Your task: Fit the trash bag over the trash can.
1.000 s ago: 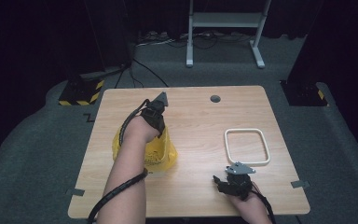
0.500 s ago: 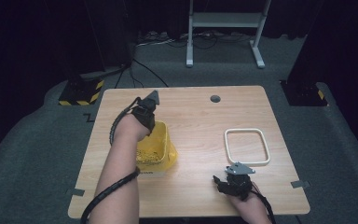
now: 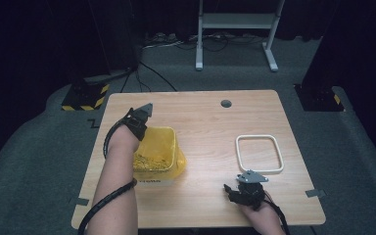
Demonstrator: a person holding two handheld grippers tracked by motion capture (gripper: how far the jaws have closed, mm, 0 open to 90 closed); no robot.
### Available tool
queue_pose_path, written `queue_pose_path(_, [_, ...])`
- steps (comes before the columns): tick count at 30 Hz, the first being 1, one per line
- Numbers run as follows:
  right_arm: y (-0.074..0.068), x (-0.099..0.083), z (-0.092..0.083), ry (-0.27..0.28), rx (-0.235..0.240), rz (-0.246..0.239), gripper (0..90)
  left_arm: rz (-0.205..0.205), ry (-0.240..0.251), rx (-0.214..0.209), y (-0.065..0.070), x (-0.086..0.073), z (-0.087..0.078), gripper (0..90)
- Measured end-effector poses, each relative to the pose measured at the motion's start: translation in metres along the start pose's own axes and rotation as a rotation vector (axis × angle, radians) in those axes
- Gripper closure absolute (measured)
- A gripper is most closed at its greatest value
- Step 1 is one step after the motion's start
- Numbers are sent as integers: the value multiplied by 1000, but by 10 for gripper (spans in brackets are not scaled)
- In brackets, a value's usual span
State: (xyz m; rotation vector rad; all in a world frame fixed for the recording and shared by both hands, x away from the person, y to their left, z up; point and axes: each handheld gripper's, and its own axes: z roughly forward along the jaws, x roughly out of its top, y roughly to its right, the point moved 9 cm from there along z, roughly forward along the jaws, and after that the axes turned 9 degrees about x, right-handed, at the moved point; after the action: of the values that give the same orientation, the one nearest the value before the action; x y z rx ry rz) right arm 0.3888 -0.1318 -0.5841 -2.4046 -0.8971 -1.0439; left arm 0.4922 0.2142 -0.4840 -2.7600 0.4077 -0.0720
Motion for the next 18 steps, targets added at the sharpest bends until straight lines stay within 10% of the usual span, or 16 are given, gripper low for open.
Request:
queue_pose_path(10, [0,0,0,0,-1,-1,340,8,63,-64,5,-3,-25,821])
queue_pose_path(18, [0,0,0,-1,-5,-2,340,-44,90,-60,-24,-30,-64,660])
